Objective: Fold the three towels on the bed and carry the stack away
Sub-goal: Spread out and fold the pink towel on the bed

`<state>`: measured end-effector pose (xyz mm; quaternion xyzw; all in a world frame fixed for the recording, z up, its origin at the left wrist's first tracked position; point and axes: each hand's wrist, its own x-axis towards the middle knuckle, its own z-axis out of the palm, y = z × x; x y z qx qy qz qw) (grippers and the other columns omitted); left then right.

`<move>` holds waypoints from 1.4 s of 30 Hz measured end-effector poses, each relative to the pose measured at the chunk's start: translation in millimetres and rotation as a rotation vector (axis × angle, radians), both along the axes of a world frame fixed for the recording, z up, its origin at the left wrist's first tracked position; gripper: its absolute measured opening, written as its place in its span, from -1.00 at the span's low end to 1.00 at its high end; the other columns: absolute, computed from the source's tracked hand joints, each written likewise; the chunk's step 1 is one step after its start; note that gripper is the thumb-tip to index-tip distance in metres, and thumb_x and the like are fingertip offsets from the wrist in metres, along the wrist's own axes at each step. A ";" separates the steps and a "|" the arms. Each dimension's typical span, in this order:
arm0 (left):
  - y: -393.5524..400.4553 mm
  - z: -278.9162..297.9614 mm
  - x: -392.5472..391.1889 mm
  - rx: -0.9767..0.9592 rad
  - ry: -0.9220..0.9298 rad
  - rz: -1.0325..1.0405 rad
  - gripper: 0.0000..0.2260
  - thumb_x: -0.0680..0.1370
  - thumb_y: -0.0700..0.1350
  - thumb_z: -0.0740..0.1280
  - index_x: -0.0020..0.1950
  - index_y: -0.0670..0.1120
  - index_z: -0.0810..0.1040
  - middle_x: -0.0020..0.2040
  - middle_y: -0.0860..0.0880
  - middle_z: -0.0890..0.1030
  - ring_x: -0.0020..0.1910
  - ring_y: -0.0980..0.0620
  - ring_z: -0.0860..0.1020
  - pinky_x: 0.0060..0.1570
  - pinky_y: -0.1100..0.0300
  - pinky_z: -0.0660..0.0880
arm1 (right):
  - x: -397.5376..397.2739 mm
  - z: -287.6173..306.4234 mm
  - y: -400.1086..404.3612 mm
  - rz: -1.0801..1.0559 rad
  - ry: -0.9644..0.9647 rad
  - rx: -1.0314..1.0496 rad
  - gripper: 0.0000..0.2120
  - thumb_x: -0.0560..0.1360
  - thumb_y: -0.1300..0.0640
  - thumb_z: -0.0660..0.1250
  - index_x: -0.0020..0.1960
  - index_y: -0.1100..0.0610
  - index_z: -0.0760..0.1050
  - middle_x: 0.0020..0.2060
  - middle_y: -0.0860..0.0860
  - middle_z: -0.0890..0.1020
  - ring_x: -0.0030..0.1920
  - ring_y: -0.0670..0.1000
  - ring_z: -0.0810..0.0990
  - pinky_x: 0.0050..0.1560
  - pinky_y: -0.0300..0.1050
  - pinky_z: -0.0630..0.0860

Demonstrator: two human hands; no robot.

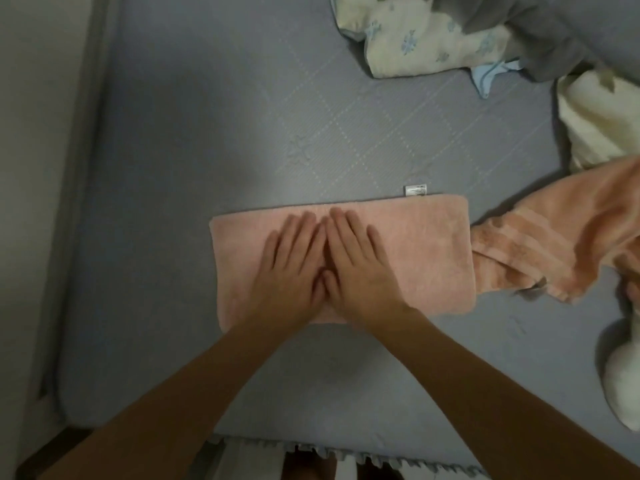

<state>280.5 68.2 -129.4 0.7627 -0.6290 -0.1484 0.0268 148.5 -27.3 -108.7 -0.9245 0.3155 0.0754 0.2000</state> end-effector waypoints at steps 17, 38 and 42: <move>0.8 24.7 42.1 0.073 -0.008 0.255 -0.60 0.46 -0.07 0.35 0.30 -0.05 0.43 0.49 -0.12 0.34 0.48 -0.17 0.28 0.40 -0.28 0.12 | -123.2 36.8 -44.5 -0.608 0.015 0.145 -0.77 0.49 0.02 0.24 0.08 0.11 0.49 -0.05 0.12 0.63 -0.06 0.21 0.59 -0.11 0.04 0.49; 139.7 26.4 -56.3 0.278 1.291 1.124 -0.68 0.54 0.04 0.40 0.27 -0.02 0.57 0.11 -0.03 0.70 0.03 0.01 0.69 0.04 0.04 0.63 | -45.7 5.0 -37.3 -0.848 -0.064 0.694 -0.70 0.53 -0.04 0.29 0.17 0.11 0.53 0.00 0.06 0.64 -0.02 0.08 0.61 0.03 -0.02 0.55; 164.2 25.5 -97.5 0.201 1.403 1.315 -0.61 0.52 0.05 0.41 0.31 -0.04 0.55 0.16 -0.09 0.68 0.09 -0.10 0.67 0.10 -0.08 0.60 | -103.4 15.7 65.8 -0.904 0.044 1.081 -0.59 0.55 -0.03 0.31 0.34 0.10 0.47 0.19 0.05 0.62 0.12 0.09 0.61 0.21 0.11 0.54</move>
